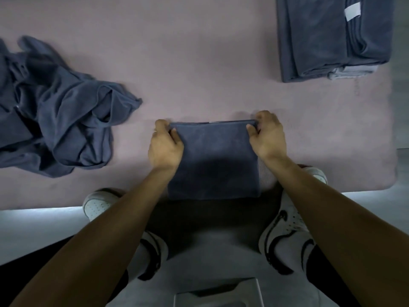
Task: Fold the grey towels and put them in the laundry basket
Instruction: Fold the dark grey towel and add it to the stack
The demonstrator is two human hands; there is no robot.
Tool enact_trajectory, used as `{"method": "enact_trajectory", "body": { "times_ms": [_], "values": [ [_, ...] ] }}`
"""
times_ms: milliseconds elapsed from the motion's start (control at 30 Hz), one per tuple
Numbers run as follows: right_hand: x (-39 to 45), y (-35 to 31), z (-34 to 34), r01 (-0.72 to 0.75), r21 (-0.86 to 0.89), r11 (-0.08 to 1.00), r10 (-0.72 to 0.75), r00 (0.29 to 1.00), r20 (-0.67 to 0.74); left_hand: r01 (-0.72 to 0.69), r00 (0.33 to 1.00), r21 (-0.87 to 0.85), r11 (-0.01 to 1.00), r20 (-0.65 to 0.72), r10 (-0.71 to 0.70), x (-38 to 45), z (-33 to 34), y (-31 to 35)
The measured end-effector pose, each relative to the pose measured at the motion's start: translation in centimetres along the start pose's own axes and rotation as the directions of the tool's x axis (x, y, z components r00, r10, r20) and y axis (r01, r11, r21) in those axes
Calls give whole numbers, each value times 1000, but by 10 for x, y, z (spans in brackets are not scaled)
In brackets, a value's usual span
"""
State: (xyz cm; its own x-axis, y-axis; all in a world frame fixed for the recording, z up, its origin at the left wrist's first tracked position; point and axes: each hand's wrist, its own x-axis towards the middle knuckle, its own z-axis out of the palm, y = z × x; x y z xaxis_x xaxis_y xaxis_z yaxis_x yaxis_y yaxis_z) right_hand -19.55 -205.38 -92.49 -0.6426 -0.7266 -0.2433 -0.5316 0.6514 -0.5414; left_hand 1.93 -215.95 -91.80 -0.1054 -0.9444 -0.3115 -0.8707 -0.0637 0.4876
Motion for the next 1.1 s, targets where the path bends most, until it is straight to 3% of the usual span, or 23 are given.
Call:
{"method": "enact_trajectory", "body": {
  "times_ms": [67, 133, 167, 233, 333, 533, 667, 800, 933, 1033, 1100],
  "values": [
    [-10, -3, -3, 148, -160, 976, -157, 987, -46, -217, 973, 146, 965, -44, 226, -16, 1, -1],
    [-25, -5, 1, 310, -273, 911, -328, 944, -22, -501, 862, 264, 824, 65, 503, -35, 11, -8],
    [-35, -6, 8, 378, -293, 878, -394, 919, 4, -584, 810, 308, 751, 160, 564, -42, 19, -11],
    [-52, -2, 24, 481, -303, 823, -463, 876, 134, -616, 787, 379, 690, 312, 532, -50, 38, -14],
    [-71, 18, 42, 523, -361, 772, -413, 845, 340, -601, 799, 413, 684, 329, 503, -46, 52, -21],
    [-63, 22, 37, 390, -469, 792, -256, 911, 324, -479, 877, 446, 756, 214, 430, -32, 39, -43],
    [-47, 4, 46, 259, -469, 844, -157, 957, 245, -477, 879, 455, 752, 256, 403, -33, 35, -50],
    [-26, -1, 37, 215, -513, 831, -94, 963, 251, -589, 808, 493, 641, 377, 452, -19, 12, -65],
    [-55, 2, 30, 362, -494, 791, -226, 922, 314, -616, 788, 503, 607, 398, 470, -25, -2, -59],
    [-86, 9, 33, 451, -458, 766, -280, 875, 395, -767, 641, 412, 492, 540, 546, -54, 0, -67],
    [-103, 17, 30, 475, -423, 772, -294, 856, 425, -797, 602, 407, 446, 587, 541, -70, 3, -75]
  ]
}}
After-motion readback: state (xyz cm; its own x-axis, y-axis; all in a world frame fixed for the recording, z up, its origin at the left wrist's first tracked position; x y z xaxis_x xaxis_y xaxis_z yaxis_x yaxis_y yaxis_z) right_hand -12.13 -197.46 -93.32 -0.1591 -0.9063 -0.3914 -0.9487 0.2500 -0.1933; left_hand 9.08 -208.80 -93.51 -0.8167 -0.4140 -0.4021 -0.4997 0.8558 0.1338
